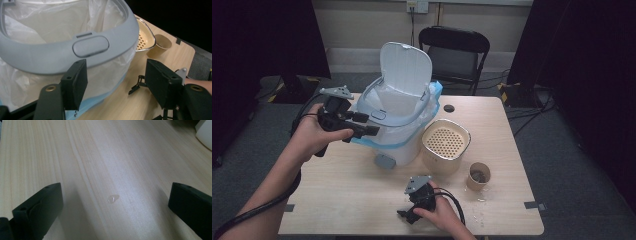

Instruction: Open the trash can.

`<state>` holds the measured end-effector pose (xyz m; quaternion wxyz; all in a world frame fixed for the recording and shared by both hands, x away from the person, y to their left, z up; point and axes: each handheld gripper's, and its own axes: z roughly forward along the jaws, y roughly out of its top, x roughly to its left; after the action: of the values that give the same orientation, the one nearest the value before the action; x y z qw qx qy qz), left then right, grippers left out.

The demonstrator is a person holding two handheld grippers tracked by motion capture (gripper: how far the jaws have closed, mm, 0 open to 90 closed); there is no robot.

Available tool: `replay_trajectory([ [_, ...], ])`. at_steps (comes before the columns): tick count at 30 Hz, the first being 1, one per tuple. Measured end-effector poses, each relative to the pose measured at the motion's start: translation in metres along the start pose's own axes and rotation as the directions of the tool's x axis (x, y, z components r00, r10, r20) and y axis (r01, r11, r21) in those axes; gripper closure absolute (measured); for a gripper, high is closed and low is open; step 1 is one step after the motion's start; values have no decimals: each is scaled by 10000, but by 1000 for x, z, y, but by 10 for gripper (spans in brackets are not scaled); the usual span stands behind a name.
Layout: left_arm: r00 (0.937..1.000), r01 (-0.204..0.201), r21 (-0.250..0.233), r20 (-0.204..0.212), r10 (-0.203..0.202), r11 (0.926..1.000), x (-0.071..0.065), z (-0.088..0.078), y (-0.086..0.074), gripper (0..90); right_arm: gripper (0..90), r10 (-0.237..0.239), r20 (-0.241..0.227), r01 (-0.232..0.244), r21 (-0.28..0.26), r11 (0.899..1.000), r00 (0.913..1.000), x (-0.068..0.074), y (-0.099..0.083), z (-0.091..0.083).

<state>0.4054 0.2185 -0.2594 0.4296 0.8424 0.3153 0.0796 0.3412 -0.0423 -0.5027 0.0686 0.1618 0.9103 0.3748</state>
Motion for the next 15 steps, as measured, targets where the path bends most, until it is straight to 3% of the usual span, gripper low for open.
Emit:
replay_trajectory([
  [10,10000,-49,-17,-73,49,10000,1,1,-25,206,0,13,-8,-13,8,10000,10000,0,0,0],
  [15,10000,-52,-27,-52,52,10000,2,3,-36,196,0,-6,11,6,-12,10000,10000,0,0,0],
])
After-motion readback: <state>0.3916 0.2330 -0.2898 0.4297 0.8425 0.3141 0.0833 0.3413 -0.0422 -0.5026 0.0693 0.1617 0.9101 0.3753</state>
